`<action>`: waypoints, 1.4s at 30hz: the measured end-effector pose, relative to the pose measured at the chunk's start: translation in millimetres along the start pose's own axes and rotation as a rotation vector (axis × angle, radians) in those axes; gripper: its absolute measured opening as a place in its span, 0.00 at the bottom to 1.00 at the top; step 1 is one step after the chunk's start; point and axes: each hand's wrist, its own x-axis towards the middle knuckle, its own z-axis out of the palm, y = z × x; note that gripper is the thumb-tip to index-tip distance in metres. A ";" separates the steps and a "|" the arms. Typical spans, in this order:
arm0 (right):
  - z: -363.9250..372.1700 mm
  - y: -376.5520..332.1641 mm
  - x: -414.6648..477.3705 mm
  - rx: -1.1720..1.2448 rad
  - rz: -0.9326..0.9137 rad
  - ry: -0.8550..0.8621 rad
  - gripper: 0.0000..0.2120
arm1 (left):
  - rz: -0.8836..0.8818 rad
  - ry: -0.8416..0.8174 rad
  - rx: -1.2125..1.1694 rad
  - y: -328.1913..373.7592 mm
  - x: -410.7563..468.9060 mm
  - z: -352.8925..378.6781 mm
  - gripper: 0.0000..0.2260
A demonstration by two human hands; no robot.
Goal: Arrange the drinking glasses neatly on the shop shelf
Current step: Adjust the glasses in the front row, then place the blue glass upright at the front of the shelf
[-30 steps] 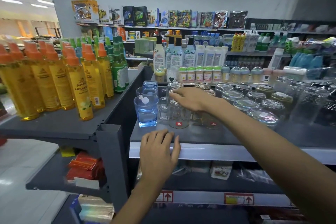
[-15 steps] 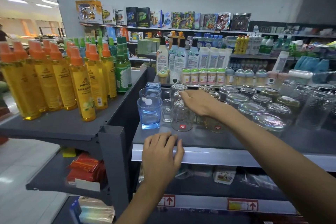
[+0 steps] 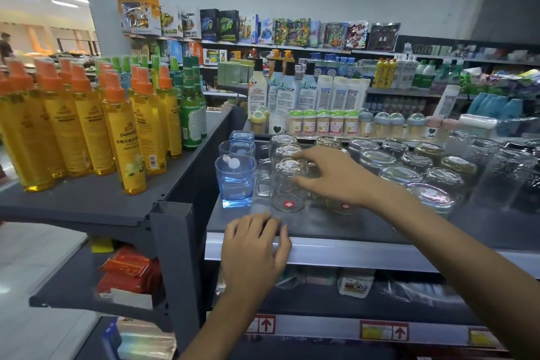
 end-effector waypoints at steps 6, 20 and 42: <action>10.3 -1.3 -1.6 -0.107 0.000 0.034 0.28 | 0.000 0.017 0.010 0.2 -0.6 0.2 0.09; 19.2 3.8 -3.6 -0.086 0.005 0.111 0.28 | -0.022 -0.025 -0.023 2.8 0.4 -5.5 0.09; 38.3 0.3 -16.0 -0.078 -0.027 0.226 0.25 | -0.049 -0.216 0.007 -0.4 6.4 -20.5 0.12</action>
